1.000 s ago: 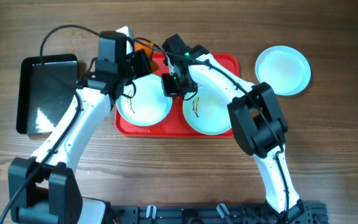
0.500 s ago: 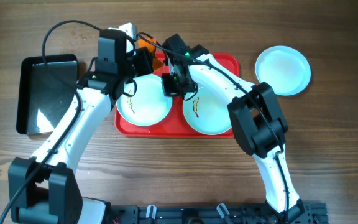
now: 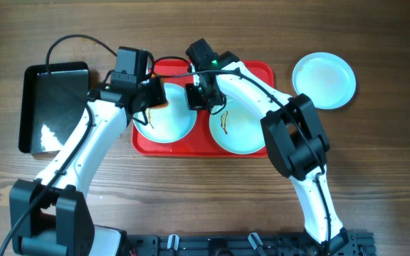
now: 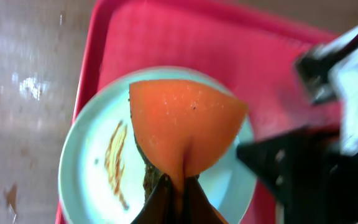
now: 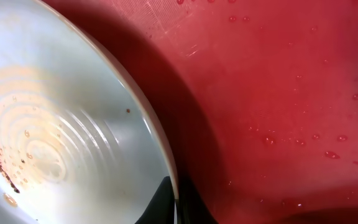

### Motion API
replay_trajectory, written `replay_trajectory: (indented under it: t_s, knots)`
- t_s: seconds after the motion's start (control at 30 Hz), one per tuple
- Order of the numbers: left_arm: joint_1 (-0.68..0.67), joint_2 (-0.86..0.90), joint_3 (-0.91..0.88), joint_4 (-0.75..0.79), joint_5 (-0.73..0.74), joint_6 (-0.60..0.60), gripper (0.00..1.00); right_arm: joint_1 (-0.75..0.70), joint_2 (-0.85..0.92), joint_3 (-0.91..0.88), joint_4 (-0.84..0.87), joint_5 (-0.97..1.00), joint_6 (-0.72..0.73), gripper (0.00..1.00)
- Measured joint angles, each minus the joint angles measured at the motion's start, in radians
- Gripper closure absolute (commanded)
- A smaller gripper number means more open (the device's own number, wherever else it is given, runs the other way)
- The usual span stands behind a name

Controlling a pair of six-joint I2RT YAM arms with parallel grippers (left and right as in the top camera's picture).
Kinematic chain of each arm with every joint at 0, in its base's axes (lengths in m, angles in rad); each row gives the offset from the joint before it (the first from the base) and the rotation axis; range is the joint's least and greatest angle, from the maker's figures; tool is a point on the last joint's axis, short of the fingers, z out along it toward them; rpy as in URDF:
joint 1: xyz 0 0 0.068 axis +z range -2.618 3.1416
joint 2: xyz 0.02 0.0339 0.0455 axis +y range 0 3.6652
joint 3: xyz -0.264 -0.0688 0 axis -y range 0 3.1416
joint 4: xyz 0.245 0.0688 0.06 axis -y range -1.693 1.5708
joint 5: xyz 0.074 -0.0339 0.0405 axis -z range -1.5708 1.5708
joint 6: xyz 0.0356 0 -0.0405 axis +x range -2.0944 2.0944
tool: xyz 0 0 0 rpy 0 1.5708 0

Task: Clean dirty plates on tray and stack at the side
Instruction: 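Bring the sponge onto the left plate with the left gripper and scrub, then scrub the left plate's sauce streak with the sponge in the left gripper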

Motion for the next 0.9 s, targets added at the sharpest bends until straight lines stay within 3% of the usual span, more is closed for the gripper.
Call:
replay_trajectory:
  t_s: [0.17, 0.9]
  knots:
    - [-0.015, 0.006, -0.002, -0.086, 0.011, -0.002, 0.96, 0.0, 0.0, 0.0, 0.003, 0.0, 0.0, 0.96]
    - [-0.029, 0.045, -0.107, -0.061, 0.007, -0.005, 0.96, 0.0, 0.0, 0.0, 0.003, 0.0, 0.016, 0.96]
